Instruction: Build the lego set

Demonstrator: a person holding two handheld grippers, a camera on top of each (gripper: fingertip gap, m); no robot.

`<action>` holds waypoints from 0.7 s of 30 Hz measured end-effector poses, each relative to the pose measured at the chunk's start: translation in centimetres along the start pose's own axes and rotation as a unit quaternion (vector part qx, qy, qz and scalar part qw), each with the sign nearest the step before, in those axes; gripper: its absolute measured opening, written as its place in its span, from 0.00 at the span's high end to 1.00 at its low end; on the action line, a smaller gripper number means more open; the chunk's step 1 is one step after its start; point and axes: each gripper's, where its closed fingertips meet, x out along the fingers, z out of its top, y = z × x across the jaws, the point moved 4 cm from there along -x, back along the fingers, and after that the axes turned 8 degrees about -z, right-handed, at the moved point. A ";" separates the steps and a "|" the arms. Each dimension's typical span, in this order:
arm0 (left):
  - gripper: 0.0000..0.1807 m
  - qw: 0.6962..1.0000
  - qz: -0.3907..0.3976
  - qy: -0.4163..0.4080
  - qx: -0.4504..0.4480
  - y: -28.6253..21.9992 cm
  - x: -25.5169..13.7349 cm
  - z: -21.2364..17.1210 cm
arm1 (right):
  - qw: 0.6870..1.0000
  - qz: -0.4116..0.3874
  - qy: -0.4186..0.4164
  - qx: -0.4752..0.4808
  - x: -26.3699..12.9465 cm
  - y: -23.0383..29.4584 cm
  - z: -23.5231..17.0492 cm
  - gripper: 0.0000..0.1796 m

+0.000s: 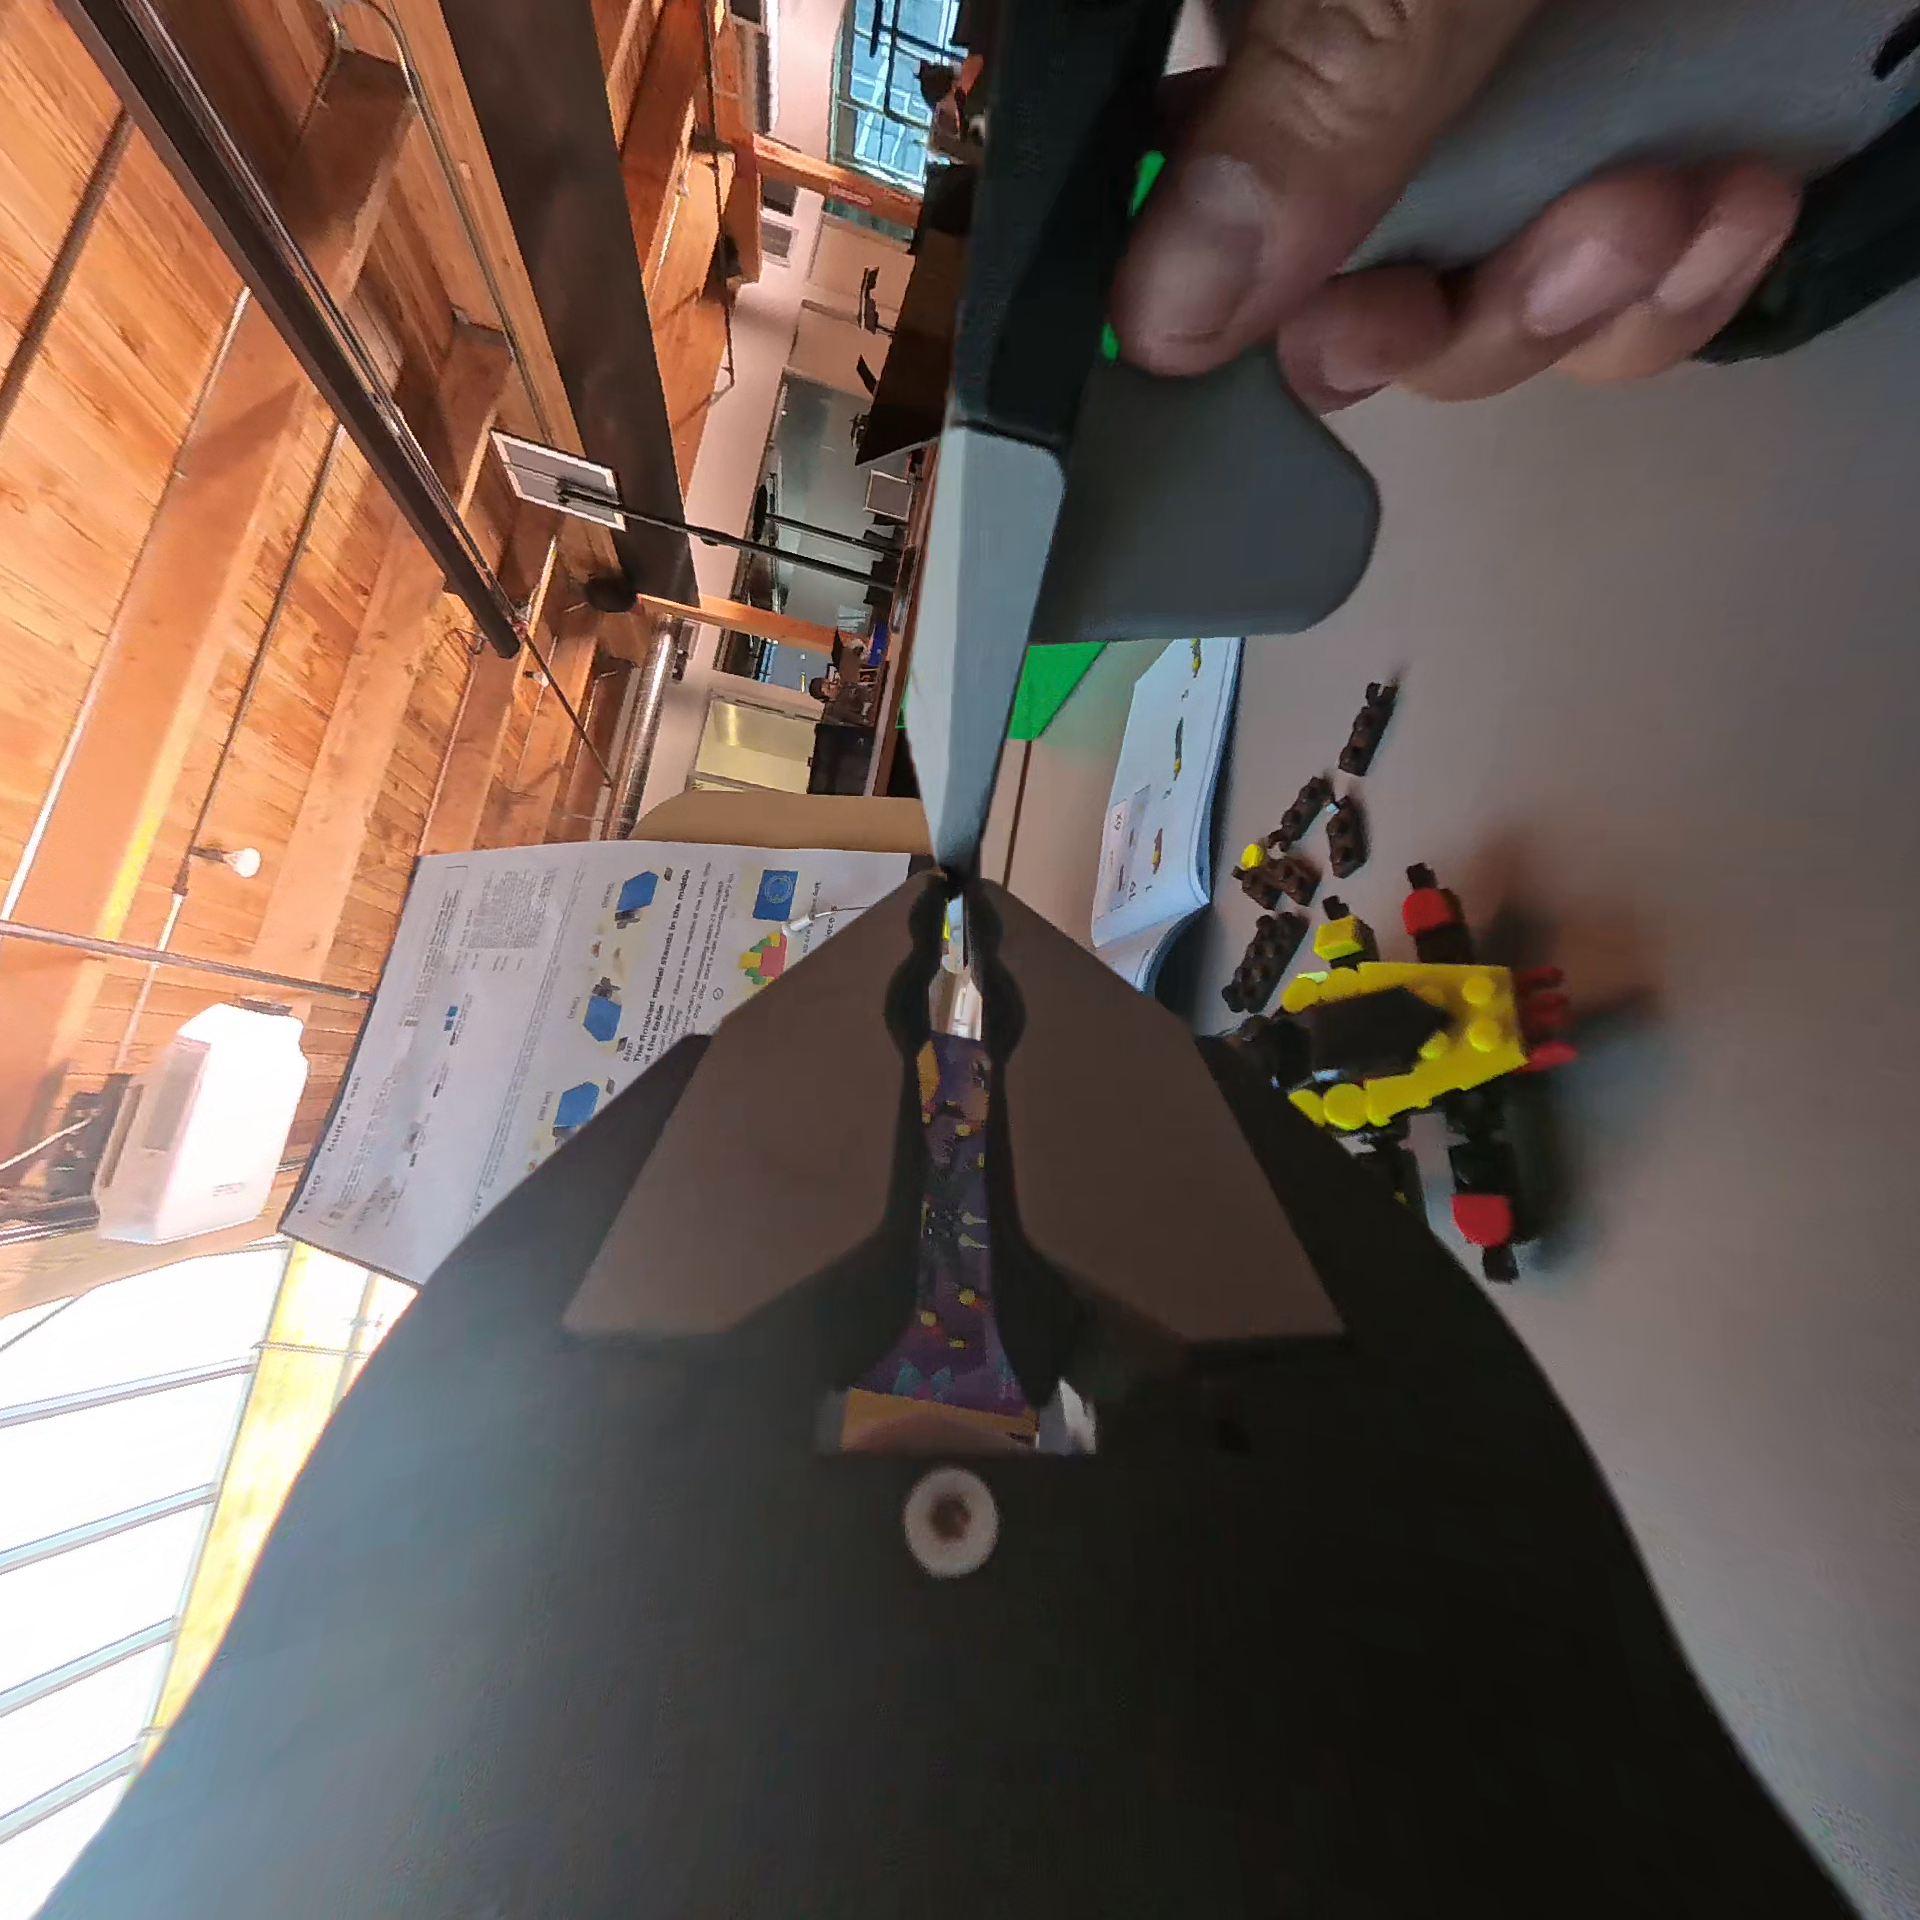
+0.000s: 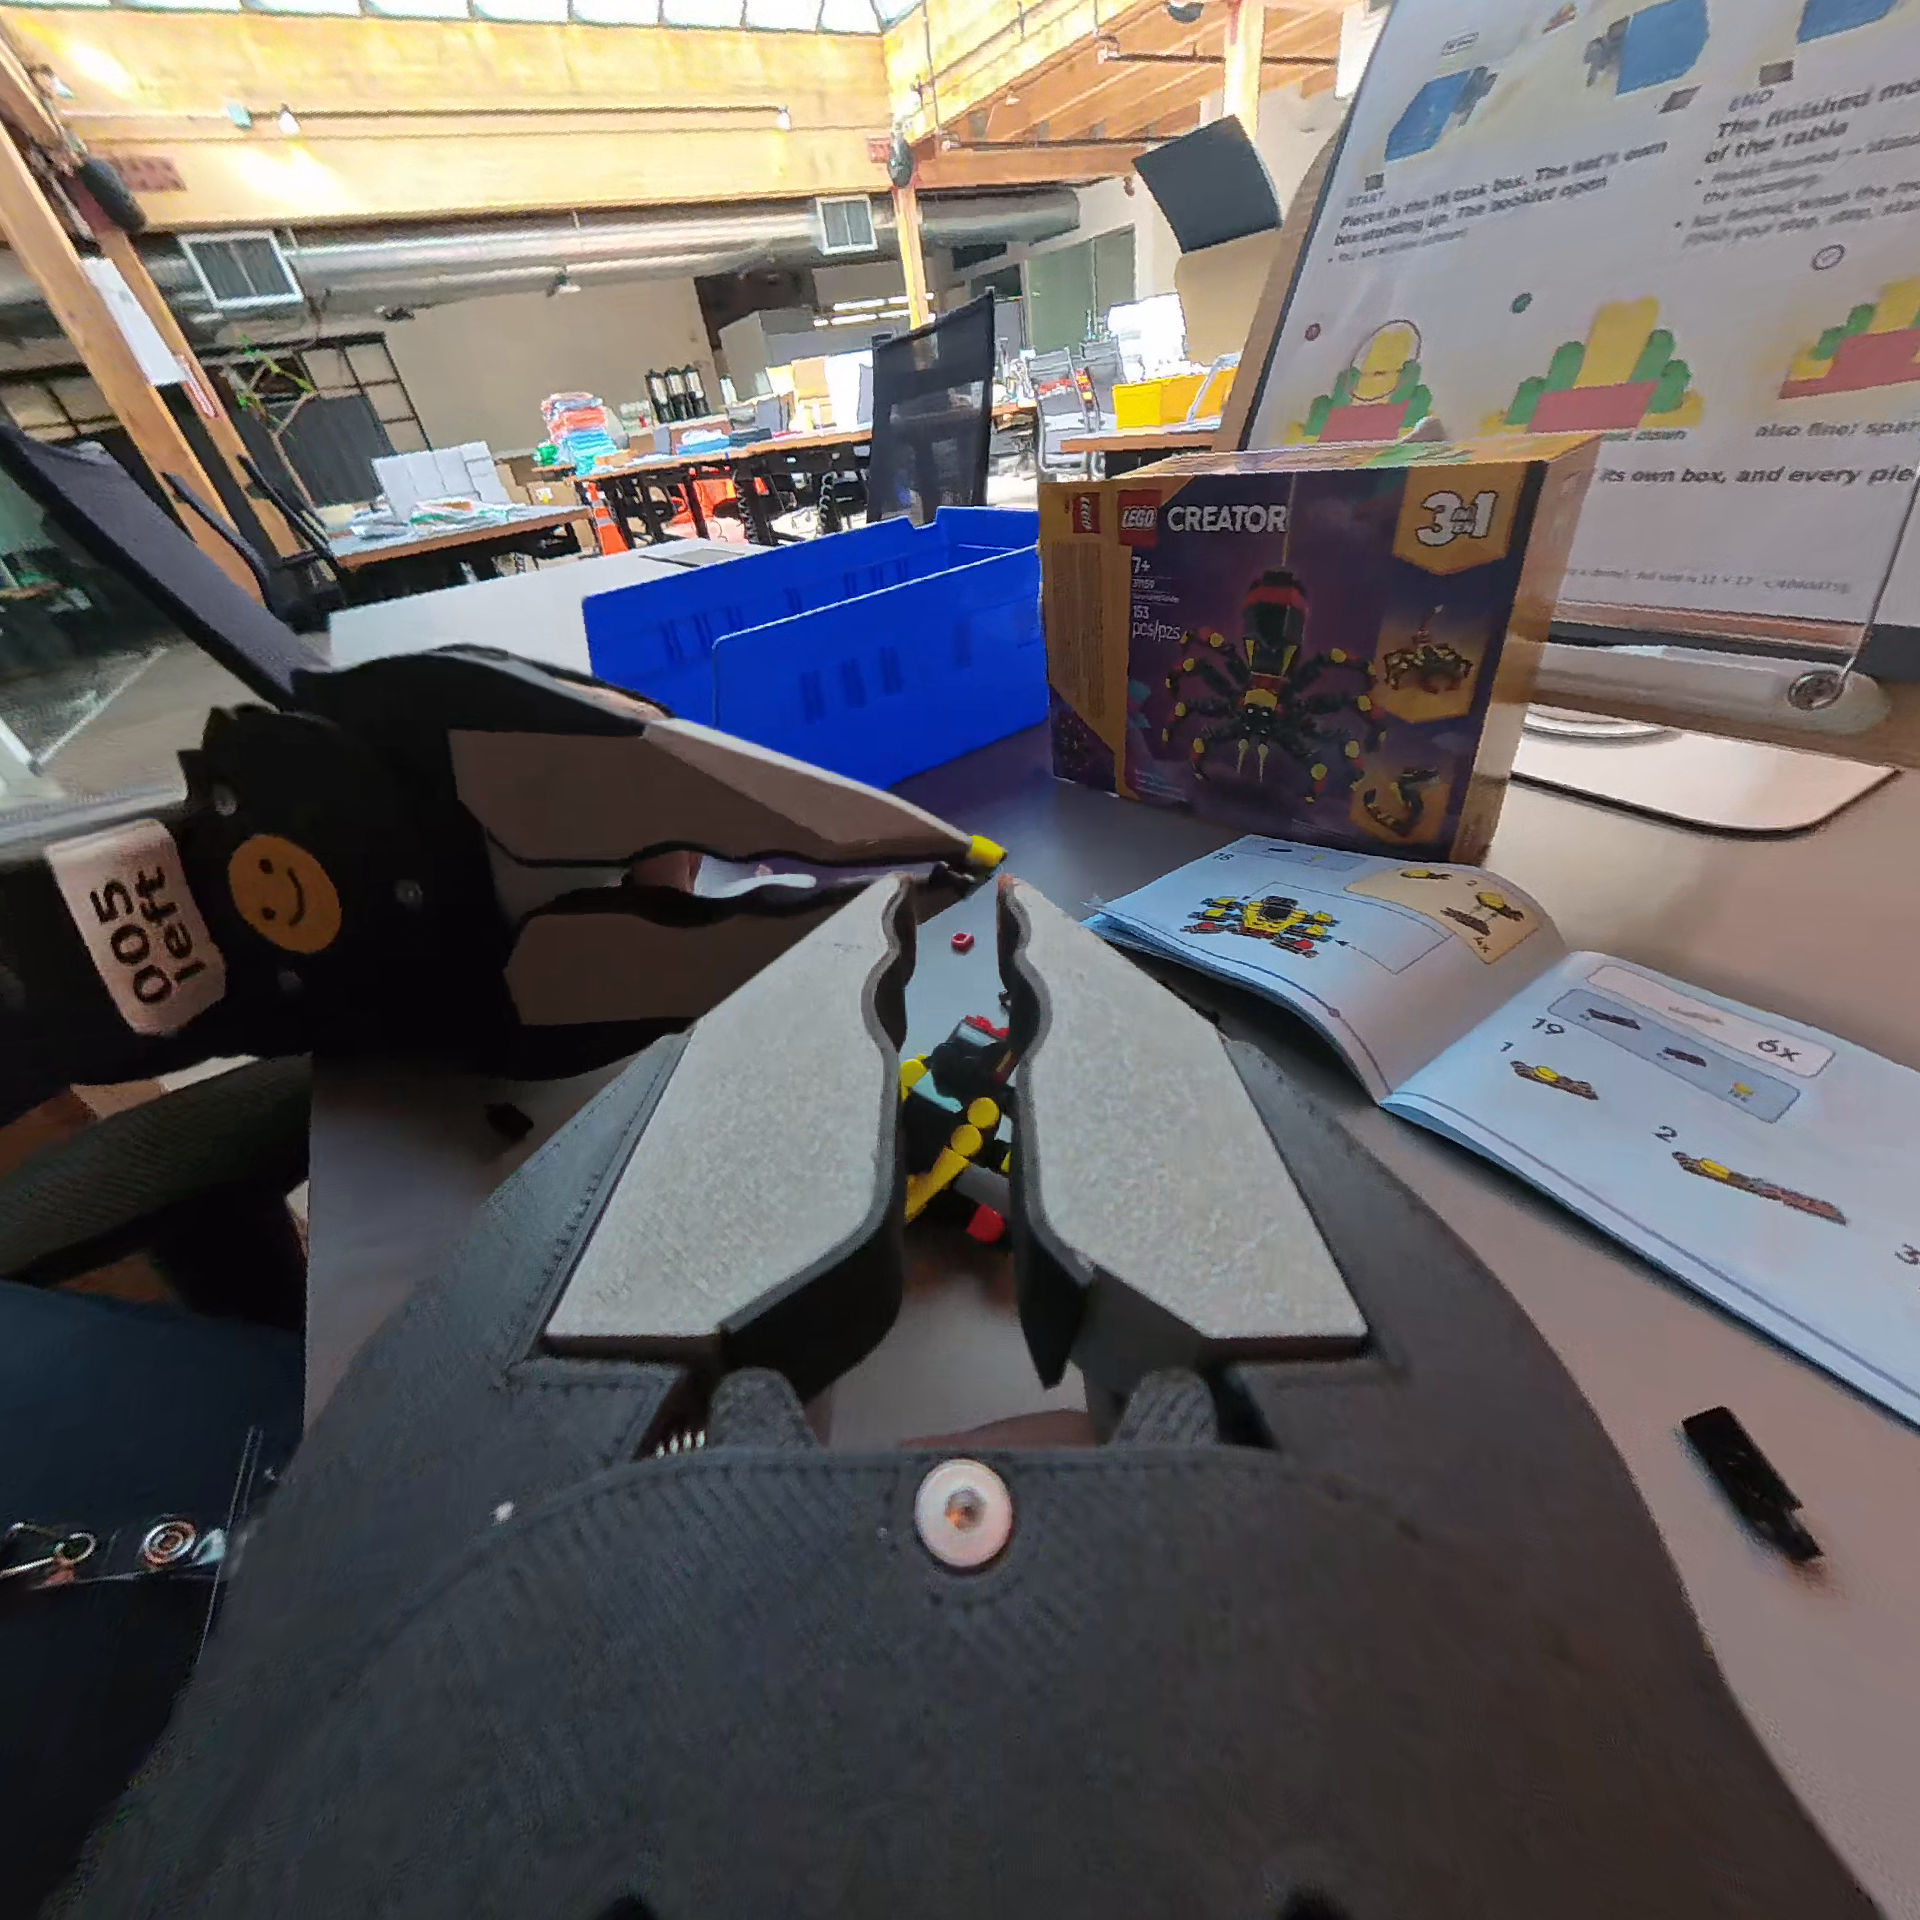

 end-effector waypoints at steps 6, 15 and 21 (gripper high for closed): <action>0.99 1.000 0.016 0.007 0.011 0.1 0.0 0.3 | 1.000 -0.002 -0.001 0.011 -0.1 -0.2 0.0 0.93; 0.99 0.999 0.032 0.026 0.023 -0.1 0.1 0.4 | 1.000 -0.004 -0.003 0.004 0.1 0.0 0.0 0.96; 1.00 1.000 0.019 0.006 0.006 -0.1 0.1 0.4 | 1.000 -0.004 -0.002 -0.010 0.0 0.2 0.0 0.97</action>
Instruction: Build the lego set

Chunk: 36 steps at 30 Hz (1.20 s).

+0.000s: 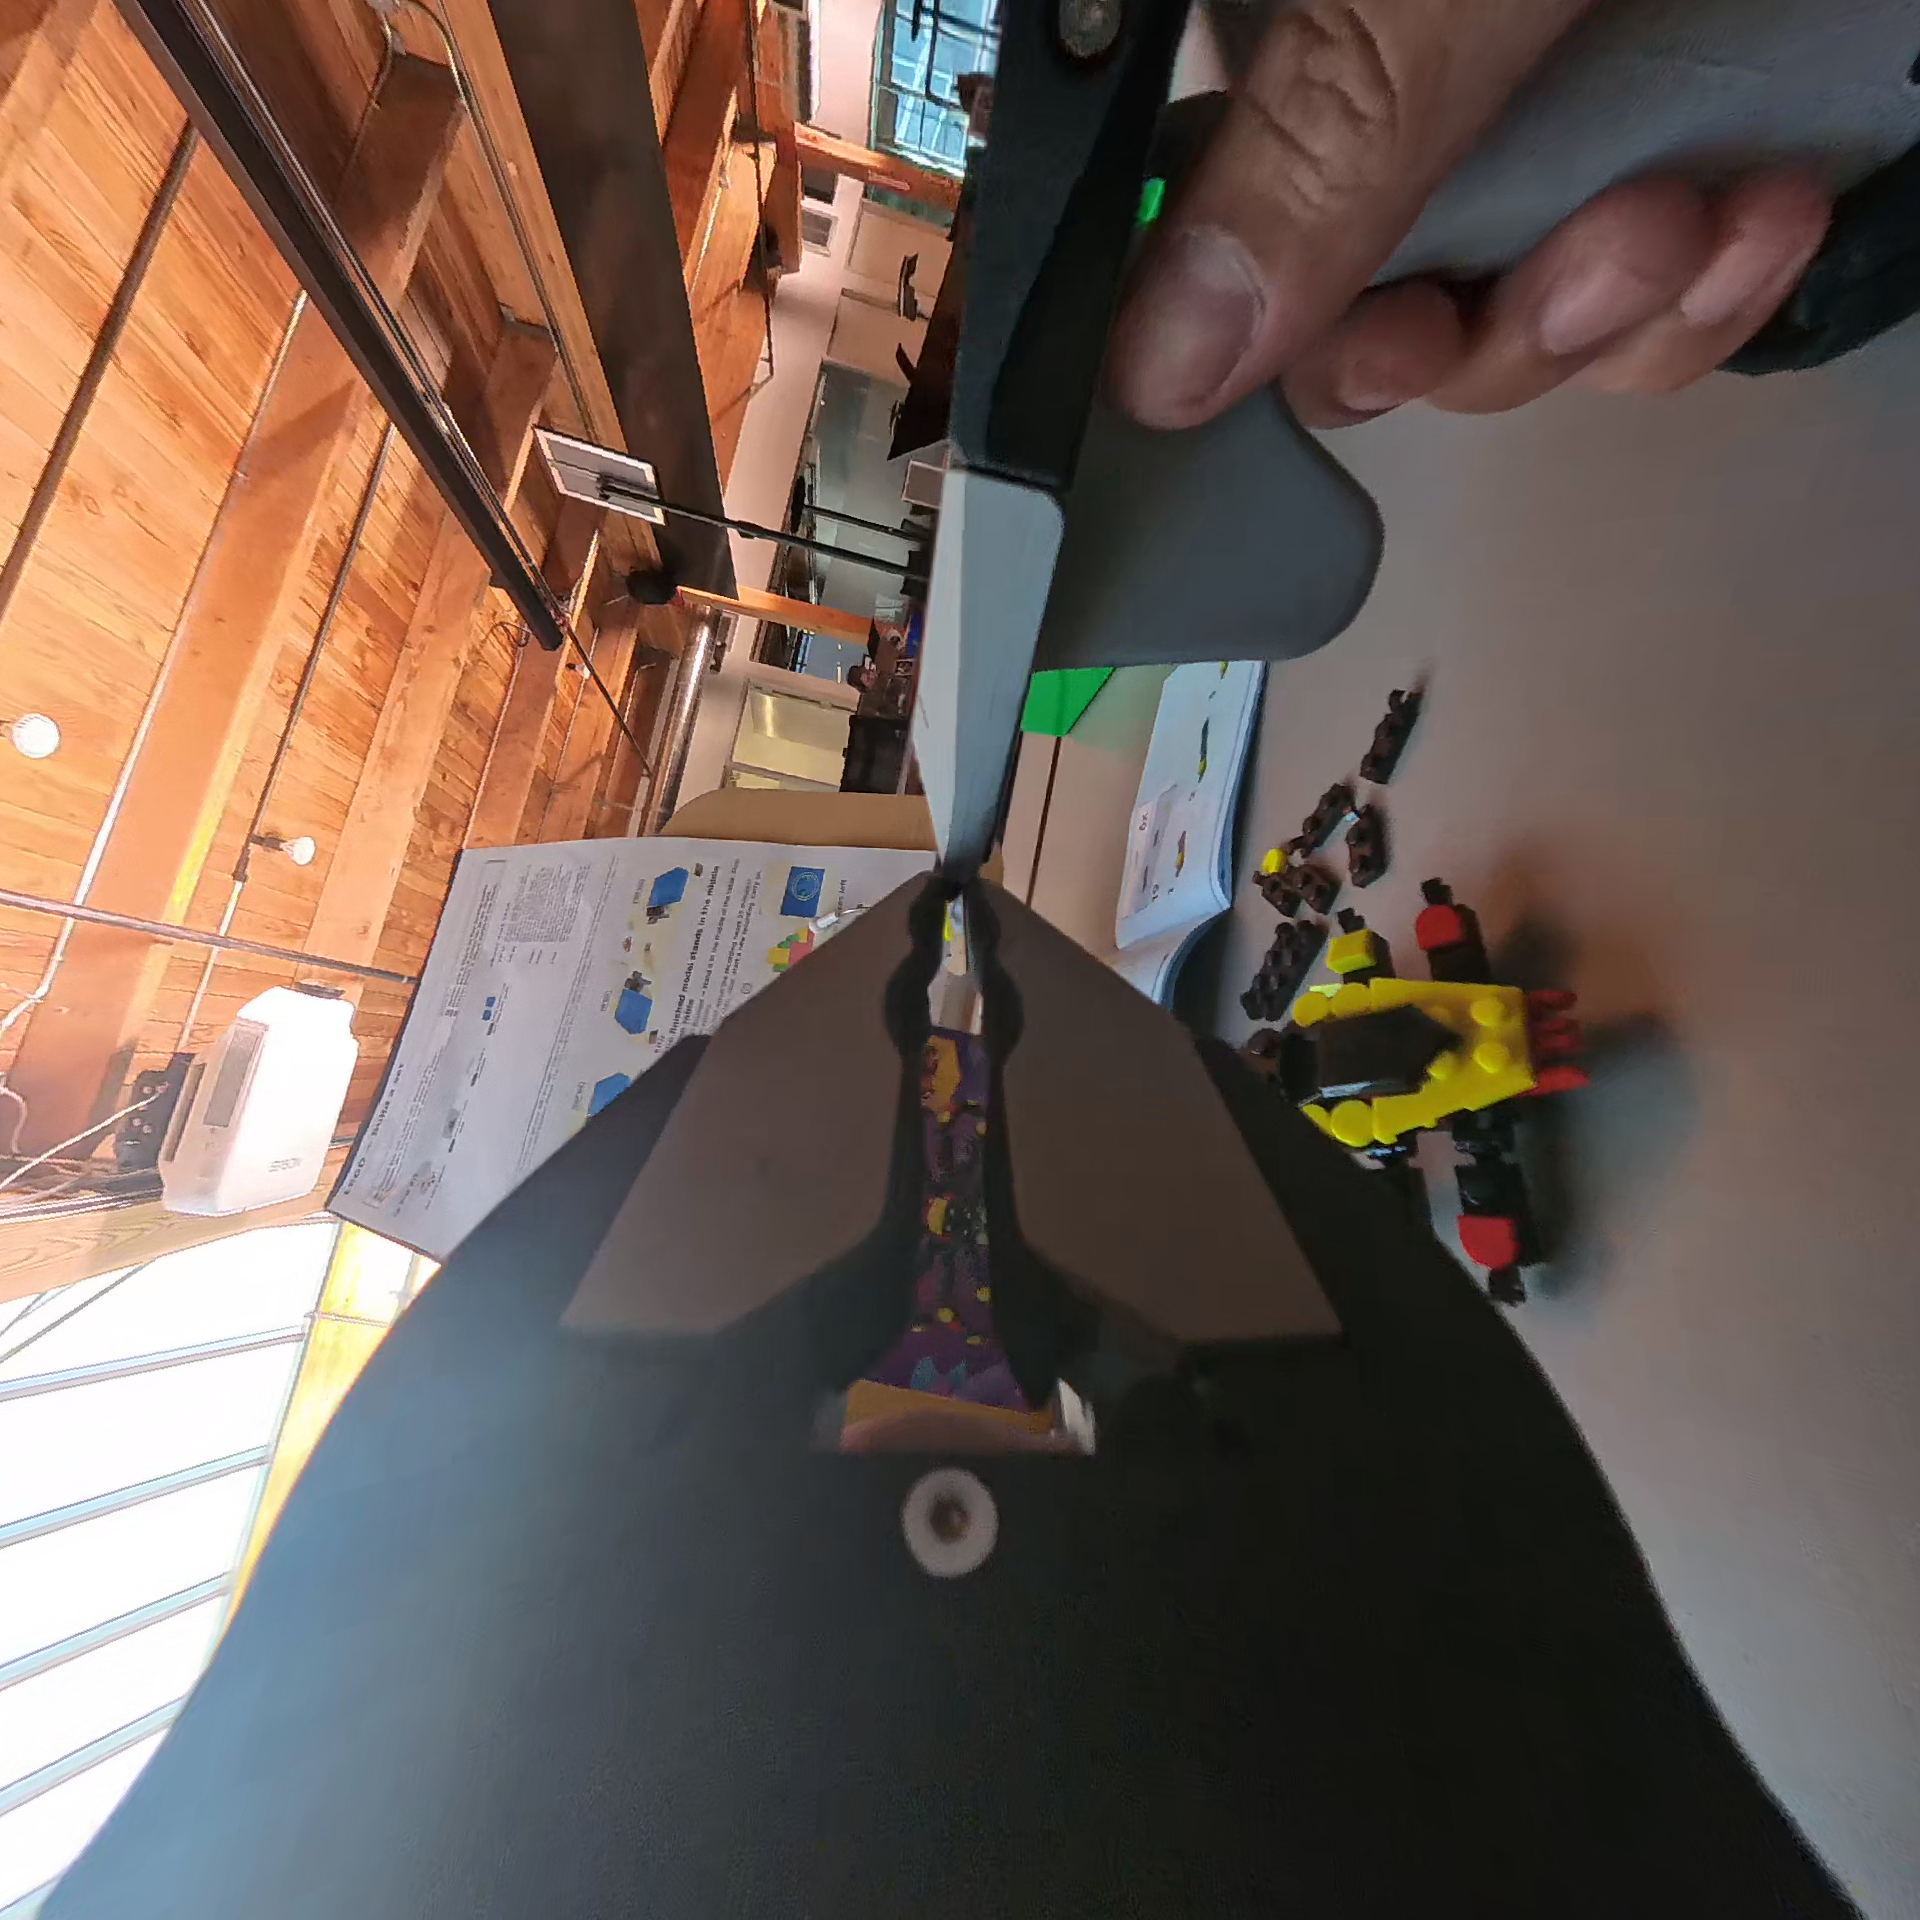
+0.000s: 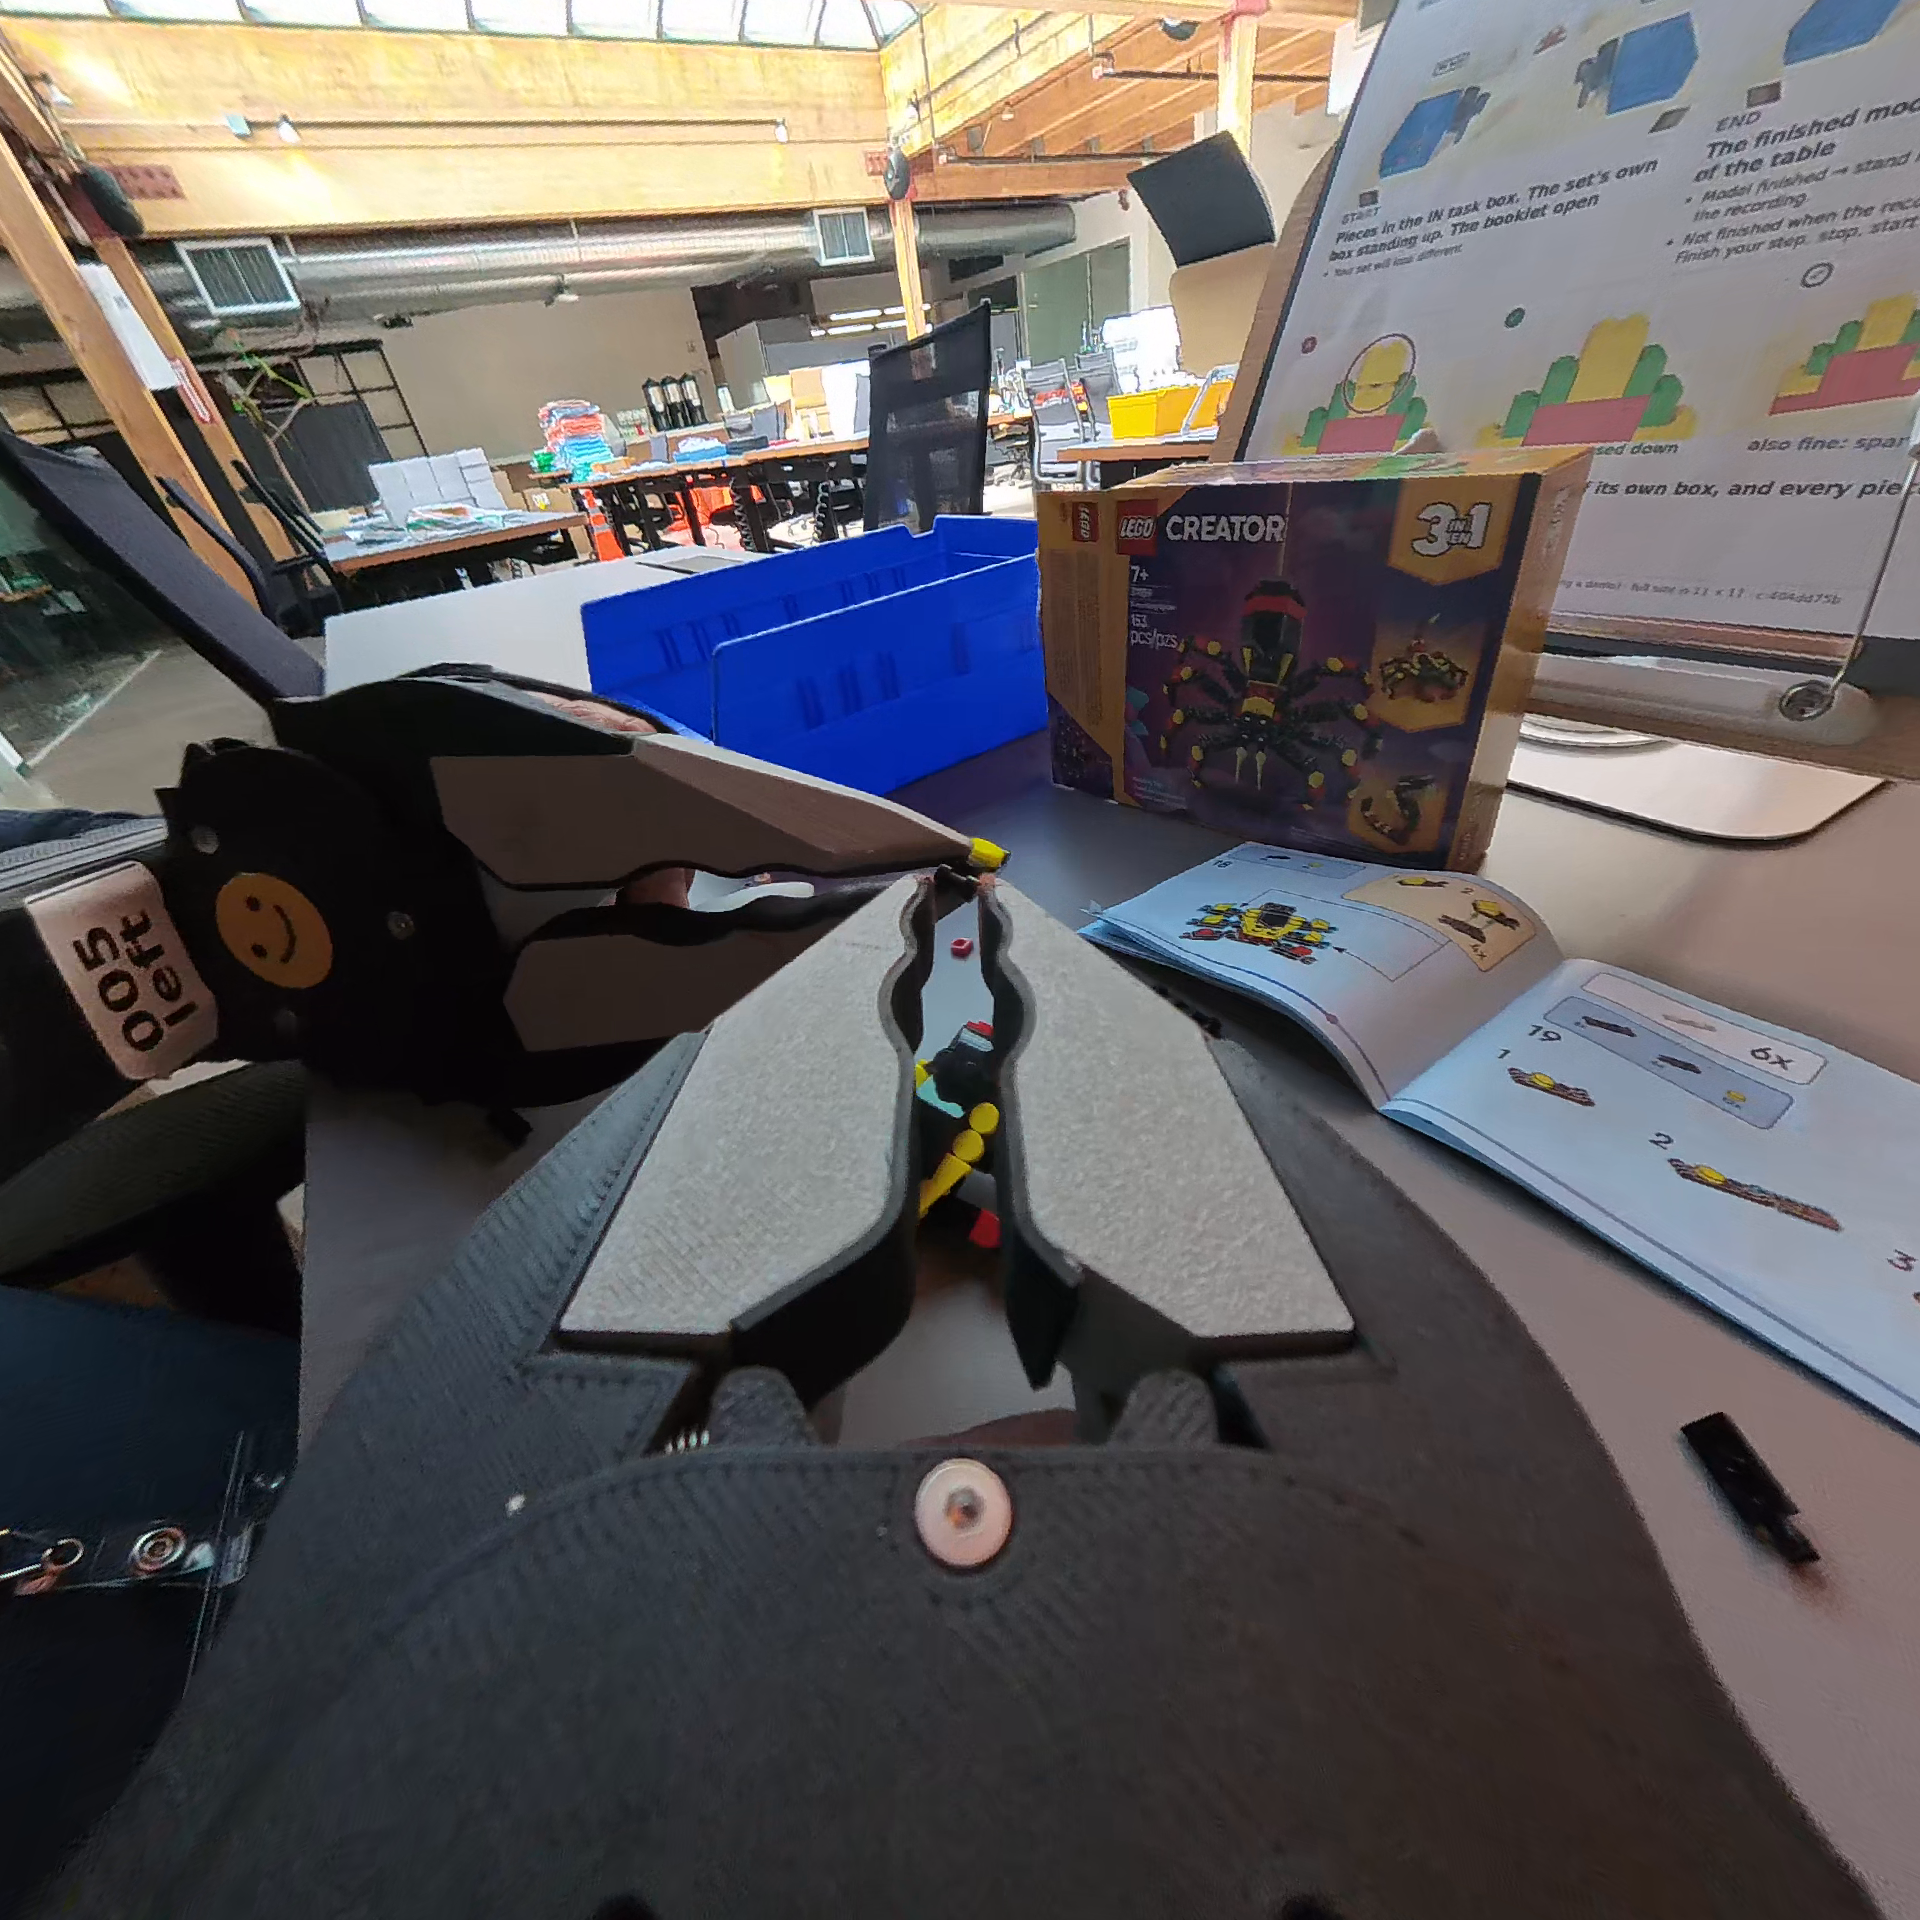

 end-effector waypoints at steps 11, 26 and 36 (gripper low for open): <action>0.99 0.999 -0.013 -0.022 -0.034 0.1 0.0 0.1 | 1.000 -0.003 -0.002 -0.016 -0.2 0.1 0.1 0.97; 0.98 0.996 -0.042 -0.025 -0.078 -0.1 0.2 -0.3 | 1.000 -0.003 -0.001 -0.013 -0.2 0.0 0.0 0.98; 0.97 0.994 -0.058 -0.013 -0.092 -0.4 0.5 -0.8 | 1.000 0.002 0.003 -0.014 -0.1 0.1 -0.1 0.98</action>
